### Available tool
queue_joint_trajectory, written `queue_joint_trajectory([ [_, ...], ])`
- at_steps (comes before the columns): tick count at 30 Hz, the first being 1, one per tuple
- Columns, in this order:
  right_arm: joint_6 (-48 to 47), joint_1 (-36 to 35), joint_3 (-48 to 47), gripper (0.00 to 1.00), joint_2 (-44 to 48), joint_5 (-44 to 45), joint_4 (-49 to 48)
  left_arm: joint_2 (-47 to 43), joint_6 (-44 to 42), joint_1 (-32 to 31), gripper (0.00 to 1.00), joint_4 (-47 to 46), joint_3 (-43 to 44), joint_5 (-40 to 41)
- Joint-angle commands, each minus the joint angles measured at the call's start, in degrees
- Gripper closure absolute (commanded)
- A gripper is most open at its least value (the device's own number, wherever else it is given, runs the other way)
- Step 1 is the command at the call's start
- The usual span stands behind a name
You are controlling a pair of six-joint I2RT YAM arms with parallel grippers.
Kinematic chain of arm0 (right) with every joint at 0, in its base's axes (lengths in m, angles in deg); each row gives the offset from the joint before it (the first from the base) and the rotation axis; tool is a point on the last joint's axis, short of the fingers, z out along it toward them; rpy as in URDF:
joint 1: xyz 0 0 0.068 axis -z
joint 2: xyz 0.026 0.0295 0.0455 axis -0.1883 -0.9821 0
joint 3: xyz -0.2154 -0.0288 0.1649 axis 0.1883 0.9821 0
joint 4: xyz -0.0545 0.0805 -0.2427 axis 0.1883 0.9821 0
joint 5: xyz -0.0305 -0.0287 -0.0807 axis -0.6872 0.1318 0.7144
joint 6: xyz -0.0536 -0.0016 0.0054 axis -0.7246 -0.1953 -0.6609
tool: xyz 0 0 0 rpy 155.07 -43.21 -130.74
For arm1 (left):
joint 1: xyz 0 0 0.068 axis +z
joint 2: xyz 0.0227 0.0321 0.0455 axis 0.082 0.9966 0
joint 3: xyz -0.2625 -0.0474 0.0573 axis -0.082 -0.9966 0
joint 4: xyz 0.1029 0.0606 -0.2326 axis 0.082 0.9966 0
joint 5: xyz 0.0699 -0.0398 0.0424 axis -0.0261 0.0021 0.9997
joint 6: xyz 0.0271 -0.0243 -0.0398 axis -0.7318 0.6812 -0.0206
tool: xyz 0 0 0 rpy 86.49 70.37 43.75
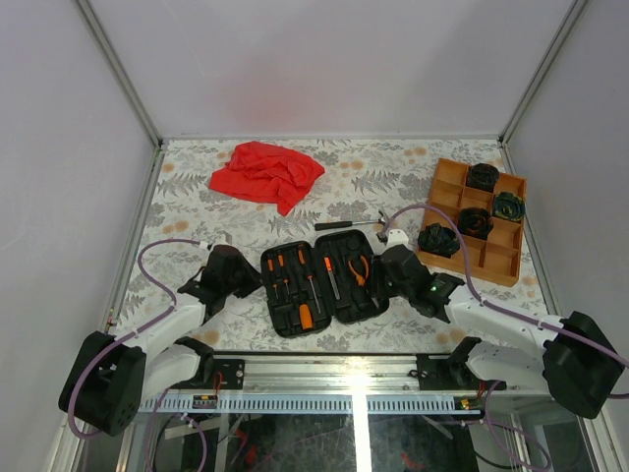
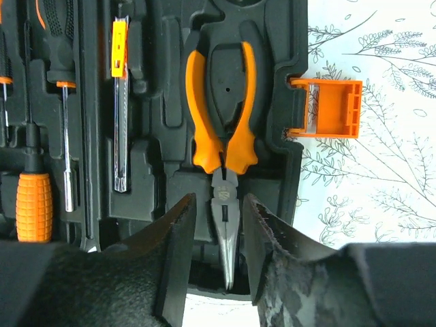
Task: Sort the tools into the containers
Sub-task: Place the pliers in the storage box.
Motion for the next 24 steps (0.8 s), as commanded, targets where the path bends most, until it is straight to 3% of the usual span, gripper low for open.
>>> queue_joint_trajectory([
  [1,0.05,-0.29,-3.61,0.56,-0.72,-1.11,2.72,0.41,1.37,0.46,1.00,-0.07,-0.03,-0.20],
  [5,0.36,-0.32,-4.44,0.47,0.08,-0.03,4.12,0.11,1.42,0.39,1.00,-0.07,-0.20,-0.17],
  [12,-1.28,-0.32,-5.53,0.44,3.11,4.72,4.22,-0.20,0.67,0.48,0.99,0.37,-0.12,-0.26],
  [17,-5.51,-0.23,-7.33,0.47,2.47,6.61,3.63,-0.44,-0.44,0.44,0.98,0.04,0.10,-0.71],
  [20,-7.53,0.24,-12.00,0.56,-1.44,6.64,8.50,-0.84,-0.56,0.42,1.00,0.20,0.06,-0.65],
  [24,-8.14,0.80,-16.82,0.59,-6.66,4.08,12.82,-0.90,-0.60,0.48,1.00,0.24,0.04,-0.56],
])
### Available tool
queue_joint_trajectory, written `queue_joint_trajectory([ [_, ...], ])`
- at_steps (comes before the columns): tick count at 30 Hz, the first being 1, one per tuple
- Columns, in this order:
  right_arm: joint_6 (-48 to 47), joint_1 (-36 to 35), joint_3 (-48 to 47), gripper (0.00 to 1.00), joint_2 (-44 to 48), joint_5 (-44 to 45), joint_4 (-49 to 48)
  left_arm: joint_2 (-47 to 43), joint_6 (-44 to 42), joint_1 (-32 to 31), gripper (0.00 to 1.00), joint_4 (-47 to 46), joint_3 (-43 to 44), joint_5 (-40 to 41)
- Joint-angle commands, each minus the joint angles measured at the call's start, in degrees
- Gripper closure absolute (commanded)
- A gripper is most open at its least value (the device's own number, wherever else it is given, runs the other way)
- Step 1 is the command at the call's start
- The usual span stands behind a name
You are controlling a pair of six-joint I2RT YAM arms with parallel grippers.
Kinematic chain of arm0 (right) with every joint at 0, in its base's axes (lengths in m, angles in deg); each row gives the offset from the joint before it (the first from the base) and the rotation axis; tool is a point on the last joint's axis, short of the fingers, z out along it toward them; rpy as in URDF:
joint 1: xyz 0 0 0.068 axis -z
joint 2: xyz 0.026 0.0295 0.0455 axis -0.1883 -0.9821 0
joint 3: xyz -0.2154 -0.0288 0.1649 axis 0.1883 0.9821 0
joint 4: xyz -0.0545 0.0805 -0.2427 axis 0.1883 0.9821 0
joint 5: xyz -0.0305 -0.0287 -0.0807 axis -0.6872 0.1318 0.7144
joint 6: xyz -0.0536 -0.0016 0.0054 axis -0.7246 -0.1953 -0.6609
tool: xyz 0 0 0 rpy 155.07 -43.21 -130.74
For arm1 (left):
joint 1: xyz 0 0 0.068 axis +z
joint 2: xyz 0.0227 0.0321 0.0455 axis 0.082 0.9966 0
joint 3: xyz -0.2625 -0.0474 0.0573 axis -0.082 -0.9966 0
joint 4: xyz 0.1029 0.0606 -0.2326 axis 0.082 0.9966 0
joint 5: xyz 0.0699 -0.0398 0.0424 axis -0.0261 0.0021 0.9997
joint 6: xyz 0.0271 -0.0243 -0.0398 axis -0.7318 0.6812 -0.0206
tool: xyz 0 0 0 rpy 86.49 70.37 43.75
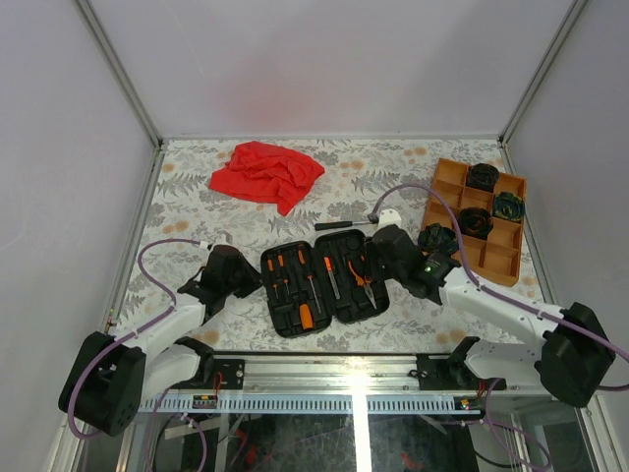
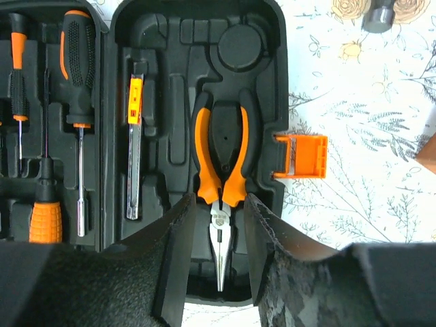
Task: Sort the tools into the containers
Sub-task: Place the pliers in the storage box, then adjust the utility knife in the storage box.
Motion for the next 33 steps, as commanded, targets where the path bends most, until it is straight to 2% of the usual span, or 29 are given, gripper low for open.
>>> queue_joint_trajectory([
  [1,-2.54,0.64,-5.93,0.60,-4.34,-1.00,4.60,-0.51,-0.29,0.53,1.00,0.31,0.11,-0.47],
  [7,-2.51,0.75,-9.29,0.71,-9.23,-2.98,8.69,0.33,-0.32,0.51,1.00,0.12,0.10,-0.72],
  [22,-2.77,0.78,-10.32,0.74,-16.80,-10.48,10.93,1.98,-0.47,0.49,1.00,-0.76,0.33,-1.33],
  [28,-2.34,0.78,-11.00,0.77,-19.97,-8.44,12.76,2.03,-0.61,0.51,1.00,-0.74,0.46,-1.37],
  [33,-1.73,0.77,-11.46,0.84,-22.29,-6.80,14.64,2.29,-0.72,0.43,1.00,-1.25,0.59,-1.81],
])
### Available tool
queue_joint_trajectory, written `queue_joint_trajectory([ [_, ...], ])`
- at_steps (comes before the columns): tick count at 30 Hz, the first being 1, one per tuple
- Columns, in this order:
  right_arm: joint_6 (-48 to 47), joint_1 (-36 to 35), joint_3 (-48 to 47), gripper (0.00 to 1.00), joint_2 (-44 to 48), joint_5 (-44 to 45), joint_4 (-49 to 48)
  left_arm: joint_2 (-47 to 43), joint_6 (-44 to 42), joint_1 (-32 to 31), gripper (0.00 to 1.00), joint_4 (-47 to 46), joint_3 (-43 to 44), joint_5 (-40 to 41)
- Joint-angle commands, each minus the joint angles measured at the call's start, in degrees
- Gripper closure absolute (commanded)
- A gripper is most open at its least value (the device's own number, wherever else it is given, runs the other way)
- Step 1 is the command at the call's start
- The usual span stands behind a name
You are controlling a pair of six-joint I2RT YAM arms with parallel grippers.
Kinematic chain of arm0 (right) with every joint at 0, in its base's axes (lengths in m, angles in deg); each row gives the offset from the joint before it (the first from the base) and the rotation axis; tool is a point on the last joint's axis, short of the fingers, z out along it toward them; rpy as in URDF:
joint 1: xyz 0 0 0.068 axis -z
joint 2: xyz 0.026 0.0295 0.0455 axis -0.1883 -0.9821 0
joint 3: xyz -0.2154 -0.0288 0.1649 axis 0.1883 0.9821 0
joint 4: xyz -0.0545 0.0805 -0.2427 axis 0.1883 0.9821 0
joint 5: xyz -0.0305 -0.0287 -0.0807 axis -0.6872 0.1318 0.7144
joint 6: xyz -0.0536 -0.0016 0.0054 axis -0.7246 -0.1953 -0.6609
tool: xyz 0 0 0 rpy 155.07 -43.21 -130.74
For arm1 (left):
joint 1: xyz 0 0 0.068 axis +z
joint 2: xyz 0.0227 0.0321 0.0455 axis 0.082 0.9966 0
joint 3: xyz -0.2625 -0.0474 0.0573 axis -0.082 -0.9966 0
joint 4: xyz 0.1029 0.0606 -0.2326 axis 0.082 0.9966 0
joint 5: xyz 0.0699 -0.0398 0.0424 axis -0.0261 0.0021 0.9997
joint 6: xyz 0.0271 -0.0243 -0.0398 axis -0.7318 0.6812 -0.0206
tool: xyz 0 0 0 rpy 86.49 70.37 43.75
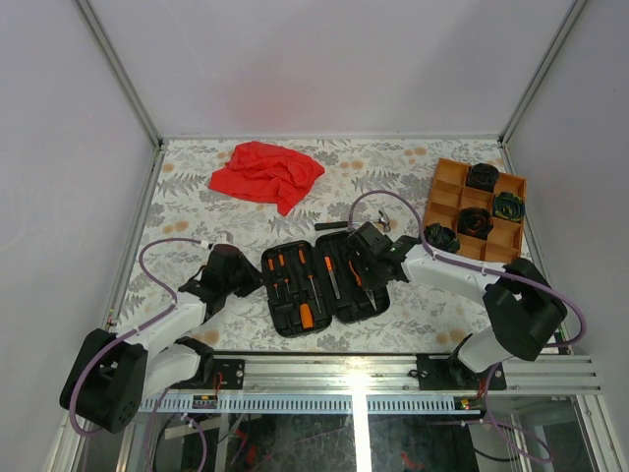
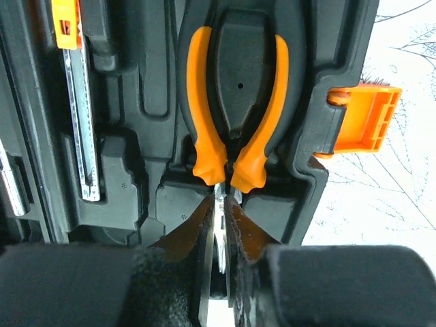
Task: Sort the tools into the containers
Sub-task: Adjust the utility knife in the storage box.
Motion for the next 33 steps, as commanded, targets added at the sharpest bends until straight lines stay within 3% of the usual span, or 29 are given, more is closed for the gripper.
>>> queue_joint_trajectory([
  [1,0.38,0.34,-1.36,0.87,-2.55,1.47,2.88,1.26,-0.63,0.31,1.00,-0.41,0.51,-0.87],
  [6,0.68,0.30,-0.63,0.99,-6.25,-1.58,2.88,1.78,-0.78,0.30,1.00,-0.85,0.86,-1.39],
  [10,1.06,0.26,0.77,1.00,-6.25,-2.60,1.18,1.69,-1.00,0.33,1.00,-0.37,1.13,-1.25],
  [14,0.47,0.33,0.08,0.97,0.59,1.53,0.75,1.12,-0.98,0.32,1.00,0.20,1.03,-0.44],
  [22,-1.29,0.26,-0.13,0.81,12.63,5.40,-4.62,0.43,-0.83,0.31,1.00,1.07,1.12,0.47],
  [33,-0.92,0.33,8.51,0.56,21.02,13.08,-13.70,0.21,-0.74,0.36,1.00,1.21,0.93,1.11],
])
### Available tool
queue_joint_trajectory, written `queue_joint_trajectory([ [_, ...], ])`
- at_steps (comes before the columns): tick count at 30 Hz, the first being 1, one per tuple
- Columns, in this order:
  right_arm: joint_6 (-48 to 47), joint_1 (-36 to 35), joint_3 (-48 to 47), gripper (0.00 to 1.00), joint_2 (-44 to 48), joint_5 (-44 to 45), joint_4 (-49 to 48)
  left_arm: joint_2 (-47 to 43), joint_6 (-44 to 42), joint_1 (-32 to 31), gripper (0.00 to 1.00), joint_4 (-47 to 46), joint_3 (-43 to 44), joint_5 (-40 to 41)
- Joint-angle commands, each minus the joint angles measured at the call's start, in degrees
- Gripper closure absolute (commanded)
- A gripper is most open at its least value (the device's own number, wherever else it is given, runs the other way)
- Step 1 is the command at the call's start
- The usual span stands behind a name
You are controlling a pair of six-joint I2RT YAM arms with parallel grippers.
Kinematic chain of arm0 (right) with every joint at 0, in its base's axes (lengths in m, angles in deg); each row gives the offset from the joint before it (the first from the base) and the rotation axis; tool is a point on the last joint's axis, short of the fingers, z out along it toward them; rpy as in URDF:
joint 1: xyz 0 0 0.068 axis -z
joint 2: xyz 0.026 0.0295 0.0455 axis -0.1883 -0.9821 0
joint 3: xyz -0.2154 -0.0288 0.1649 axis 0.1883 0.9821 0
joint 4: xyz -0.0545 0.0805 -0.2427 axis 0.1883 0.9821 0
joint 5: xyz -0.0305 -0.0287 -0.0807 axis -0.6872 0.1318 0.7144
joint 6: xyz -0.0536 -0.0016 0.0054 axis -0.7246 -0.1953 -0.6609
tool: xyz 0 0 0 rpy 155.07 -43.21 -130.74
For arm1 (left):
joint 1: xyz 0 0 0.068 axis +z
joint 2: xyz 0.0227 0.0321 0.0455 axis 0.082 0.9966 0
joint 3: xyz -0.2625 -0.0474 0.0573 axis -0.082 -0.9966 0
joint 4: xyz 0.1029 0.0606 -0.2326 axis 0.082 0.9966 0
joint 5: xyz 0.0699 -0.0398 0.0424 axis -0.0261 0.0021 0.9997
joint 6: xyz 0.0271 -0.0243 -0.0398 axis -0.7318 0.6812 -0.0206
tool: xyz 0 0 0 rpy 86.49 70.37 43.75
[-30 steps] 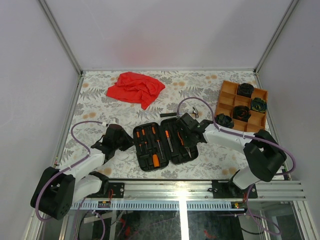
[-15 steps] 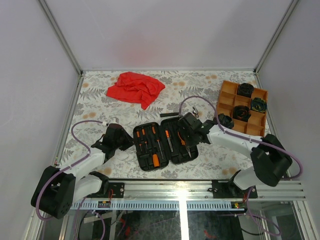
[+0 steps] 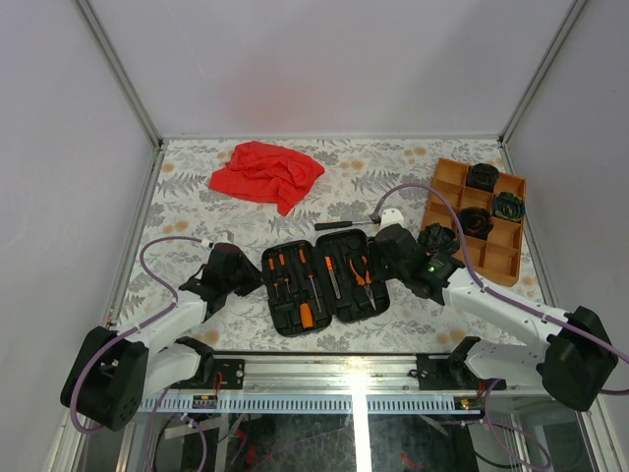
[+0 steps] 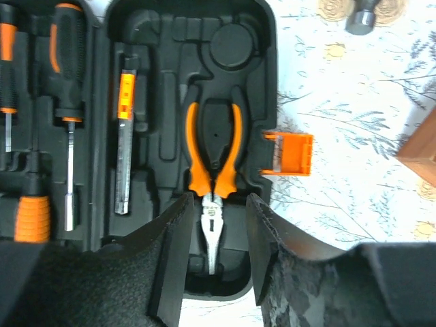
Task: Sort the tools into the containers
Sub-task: Adjust the utility knife in the storage box.
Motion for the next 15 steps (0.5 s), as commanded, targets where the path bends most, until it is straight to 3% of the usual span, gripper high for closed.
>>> queue_joint_trajectory([
  [1,-1.04,0.05,0.68,0.53,1.02,5.70,-3.47,-0.40,-0.17,0.34,1.00,1.10,0.25,0.97],
  [3,-1.86,0.13,-0.36,0.42,0.29,5.79,-2.55,-0.36,-0.24,0.36,1.00,1.11,0.27,0.96],
  [6,-3.46,0.12,-1.09,0.34,0.06,4.36,-2.33,-0.43,-0.35,0.36,1.00,1.26,0.37,0.97],
  [15,-5.36,0.19,-2.66,0.38,-1.78,-2.04,-1.37,-0.48,-0.56,0.37,1.00,2.18,0.69,1.89],
])
